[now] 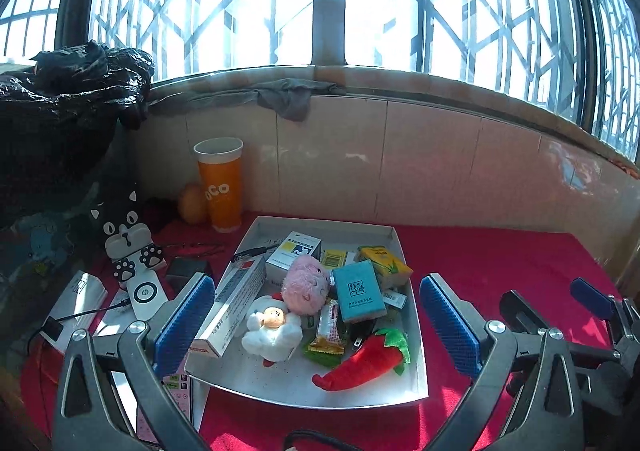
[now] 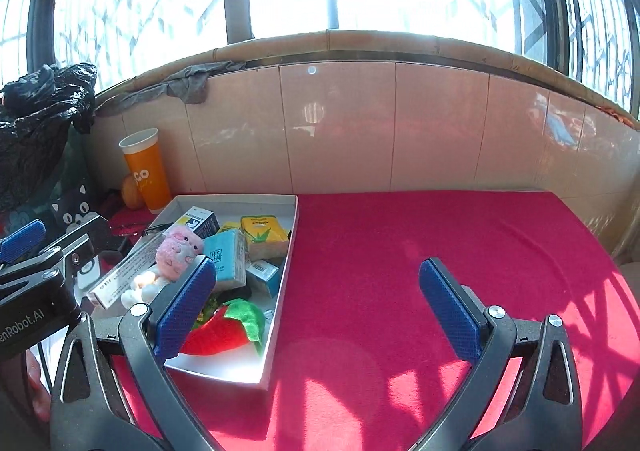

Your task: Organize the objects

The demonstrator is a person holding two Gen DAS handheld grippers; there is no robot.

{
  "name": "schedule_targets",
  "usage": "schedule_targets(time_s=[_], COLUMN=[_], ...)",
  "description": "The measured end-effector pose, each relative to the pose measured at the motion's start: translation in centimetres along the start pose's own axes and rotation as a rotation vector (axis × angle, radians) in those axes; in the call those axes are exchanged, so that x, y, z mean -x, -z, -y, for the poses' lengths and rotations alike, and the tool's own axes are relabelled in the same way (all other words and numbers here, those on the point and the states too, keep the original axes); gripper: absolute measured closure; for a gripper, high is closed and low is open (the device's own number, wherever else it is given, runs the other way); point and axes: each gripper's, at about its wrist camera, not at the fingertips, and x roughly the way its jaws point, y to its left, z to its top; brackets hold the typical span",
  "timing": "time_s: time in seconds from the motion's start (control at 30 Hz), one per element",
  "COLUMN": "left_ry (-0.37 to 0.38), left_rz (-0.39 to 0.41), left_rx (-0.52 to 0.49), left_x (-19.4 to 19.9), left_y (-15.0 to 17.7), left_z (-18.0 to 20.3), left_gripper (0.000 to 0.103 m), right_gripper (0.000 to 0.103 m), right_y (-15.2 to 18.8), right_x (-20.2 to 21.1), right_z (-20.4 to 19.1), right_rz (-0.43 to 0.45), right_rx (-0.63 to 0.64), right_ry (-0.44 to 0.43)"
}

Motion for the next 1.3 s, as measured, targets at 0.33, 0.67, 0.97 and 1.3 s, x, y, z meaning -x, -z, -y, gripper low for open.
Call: schedule_targets(time_s=[0.33,0.67,0.97,1.3], left_ry=[-0.009,-0.072,-0.035,-0.058], left_rz=[0.032,0.03,-0.033,-0.041], left_rx=[-0.09,-0.137,-0.088,-0.093], left_x=[3.5,5.9,5.7,5.4], left_y=[1.0,2.1,3.8,4.0], left_z=[2.0,3.2,2.6,2.5], left_gripper=[0.0,0.0,0.0,0.0], right_gripper=[0.001,0.001,0.001,0.001], right_y=[1.1,1.7,3.0,4.3], right_x=[2.9,5.4,8.1,7.2], right_z=[0.6,2.6,3.7,3.9], right_rz=[0.022,0.039,0.065,0.01], right_rx=[0.032,-0.023,-0.096,-0.102], right_ry=[0.066,0.209,0.181,0.157])
